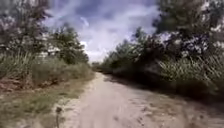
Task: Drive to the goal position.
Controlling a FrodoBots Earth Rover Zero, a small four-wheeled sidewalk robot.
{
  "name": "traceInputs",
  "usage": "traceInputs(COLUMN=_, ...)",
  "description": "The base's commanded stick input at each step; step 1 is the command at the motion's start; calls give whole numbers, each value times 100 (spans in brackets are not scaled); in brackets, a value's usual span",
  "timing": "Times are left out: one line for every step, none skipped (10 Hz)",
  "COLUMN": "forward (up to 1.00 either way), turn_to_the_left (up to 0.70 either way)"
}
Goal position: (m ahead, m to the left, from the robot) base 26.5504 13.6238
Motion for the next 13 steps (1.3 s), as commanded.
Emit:
traceInputs(forward=100, turn_to_the_left=0)
traceInputs(forward=100, turn_to_the_left=0)
traceInputs(forward=100, turn_to_the_left=0)
traceInputs(forward=100, turn_to_the_left=0)
traceInputs(forward=100, turn_to_the_left=0)
traceInputs(forward=100, turn_to_the_left=0)
traceInputs(forward=100, turn_to_the_left=0)
traceInputs(forward=100, turn_to_the_left=0)
traceInputs(forward=100, turn_to_the_left=0)
traceInputs(forward=100, turn_to_the_left=0)
traceInputs(forward=100, turn_to_the_left=0)
traceInputs(forward=100, turn_to_the_left=0)
traceInputs(forward=100, turn_to_the_left=0)
